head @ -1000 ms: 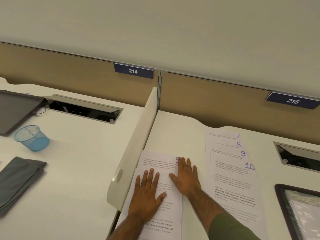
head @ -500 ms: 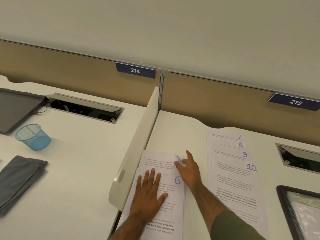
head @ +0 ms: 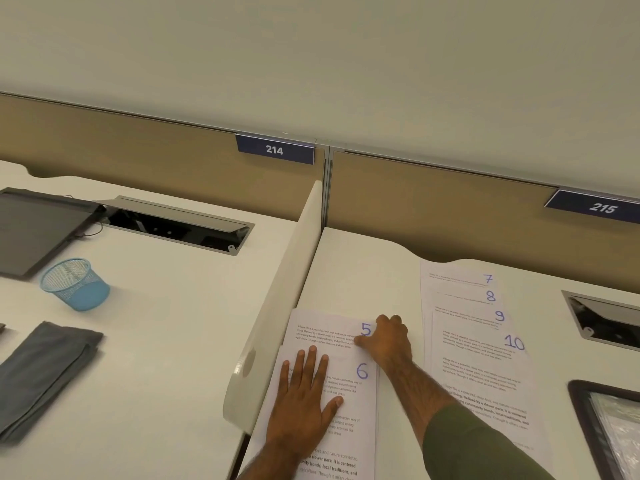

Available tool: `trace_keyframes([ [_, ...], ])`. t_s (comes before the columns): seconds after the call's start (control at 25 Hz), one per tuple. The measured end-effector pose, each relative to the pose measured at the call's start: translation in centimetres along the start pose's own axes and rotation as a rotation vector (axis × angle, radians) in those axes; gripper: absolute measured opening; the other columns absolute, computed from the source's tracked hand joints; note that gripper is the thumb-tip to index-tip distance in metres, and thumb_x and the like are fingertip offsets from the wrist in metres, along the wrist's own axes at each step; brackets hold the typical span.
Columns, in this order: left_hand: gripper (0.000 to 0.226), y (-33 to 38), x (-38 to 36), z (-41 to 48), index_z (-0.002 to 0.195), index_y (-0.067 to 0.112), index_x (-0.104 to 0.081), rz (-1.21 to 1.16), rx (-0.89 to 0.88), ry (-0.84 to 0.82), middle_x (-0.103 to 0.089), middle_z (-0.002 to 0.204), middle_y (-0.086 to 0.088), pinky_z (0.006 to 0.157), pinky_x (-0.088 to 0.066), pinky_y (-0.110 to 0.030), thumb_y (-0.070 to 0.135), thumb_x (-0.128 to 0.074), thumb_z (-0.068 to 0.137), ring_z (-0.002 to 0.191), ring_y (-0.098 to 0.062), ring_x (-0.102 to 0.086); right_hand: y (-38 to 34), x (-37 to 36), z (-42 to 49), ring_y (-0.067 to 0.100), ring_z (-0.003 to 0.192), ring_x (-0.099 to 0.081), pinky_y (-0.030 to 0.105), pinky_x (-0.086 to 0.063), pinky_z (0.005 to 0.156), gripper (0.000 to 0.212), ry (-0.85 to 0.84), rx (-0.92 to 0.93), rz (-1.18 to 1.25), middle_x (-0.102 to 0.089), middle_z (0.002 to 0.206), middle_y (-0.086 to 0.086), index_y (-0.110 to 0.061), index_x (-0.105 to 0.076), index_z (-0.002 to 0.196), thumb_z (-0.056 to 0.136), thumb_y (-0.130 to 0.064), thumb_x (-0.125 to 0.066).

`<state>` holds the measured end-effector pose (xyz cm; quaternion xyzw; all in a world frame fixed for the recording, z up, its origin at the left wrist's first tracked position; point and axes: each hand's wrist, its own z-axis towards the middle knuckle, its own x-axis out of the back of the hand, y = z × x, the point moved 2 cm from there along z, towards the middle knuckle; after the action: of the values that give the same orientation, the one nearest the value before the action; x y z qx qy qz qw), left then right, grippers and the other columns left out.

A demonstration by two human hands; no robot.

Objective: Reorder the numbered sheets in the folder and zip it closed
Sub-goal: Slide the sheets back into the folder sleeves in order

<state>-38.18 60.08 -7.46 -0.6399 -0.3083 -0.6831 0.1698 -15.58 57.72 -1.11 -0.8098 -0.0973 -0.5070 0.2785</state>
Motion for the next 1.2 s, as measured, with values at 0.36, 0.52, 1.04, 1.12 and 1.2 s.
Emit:
trace_keyframes([
  [0.36,0.08,-0.1,0.1,0.1,0.162,0.022,-0.01,0.007,-0.01,0.038,-0.002,0.17,-0.002,0.119,-0.009,-0.047,0.069,-0.029,0.1,0.156,-0.021,-0.002,0.7,0.2,1.6,0.029,0.072,-0.064,0.037,-0.049,0.063,0.019,-0.121,-0.133,0.691,-0.069,0.08,0.019,-0.01,-0.058,0.067,0.078,-0.008,-0.074],
  [0.52,0.079,-0.2,-0.1,0.0,0.162,0.024,-0.003,-0.017,-0.002,0.019,0.005,0.17,-0.001,0.12,-0.002,-0.046,0.069,-0.025,0.101,0.156,-0.021,0.004,2.1,0.7,1.1,0.02,0.06,-0.049,0.03,-0.036,0.057,0.029,0.038,-0.113,0.647,-0.056,0.063,0.007,-0.011,-0.05,0.061,0.085,-0.007,-0.067],
  [1.04,0.077,-1.1,-0.3,0.4,0.162,0.02,-0.009,0.025,-0.03,0.014,-0.004,0.17,-0.005,0.12,-0.007,-0.048,0.066,-0.02,0.102,0.156,-0.025,-0.004,7.1,-1.8,-8.4,0.019,0.061,-0.044,0.038,-0.041,0.054,0.029,-0.014,-0.22,0.734,-0.045,0.064,0.005,-0.017,-0.038,0.065,0.083,-0.013,-0.061],
  [1.12,0.076,-1.0,-0.4,0.7,0.162,0.019,-0.011,0.021,-0.044,-0.019,-0.007,0.17,-0.007,0.119,-0.008,-0.048,0.066,-0.02,0.102,0.155,-0.025,-0.004,8.0,0.2,-9.2,0.016,0.059,-0.034,0.032,-0.027,0.055,0.039,0.162,-0.208,0.693,-0.036,0.061,0.001,-0.017,-0.033,0.064,0.09,-0.006,-0.06],
  [1.2,0.077,-0.9,-0.7,0.7,0.162,0.018,-0.013,-0.008,-0.036,-0.063,-0.01,0.169,-0.008,0.118,-0.007,-0.047,0.066,-0.021,0.102,0.154,-0.026,-0.005,9.8,2.9,-9.8,0.016,0.057,-0.038,0.032,-0.029,0.055,0.038,0.258,-0.209,0.665,-0.043,0.06,0.002,-0.015,-0.038,0.062,0.092,-0.005,-0.06],
])
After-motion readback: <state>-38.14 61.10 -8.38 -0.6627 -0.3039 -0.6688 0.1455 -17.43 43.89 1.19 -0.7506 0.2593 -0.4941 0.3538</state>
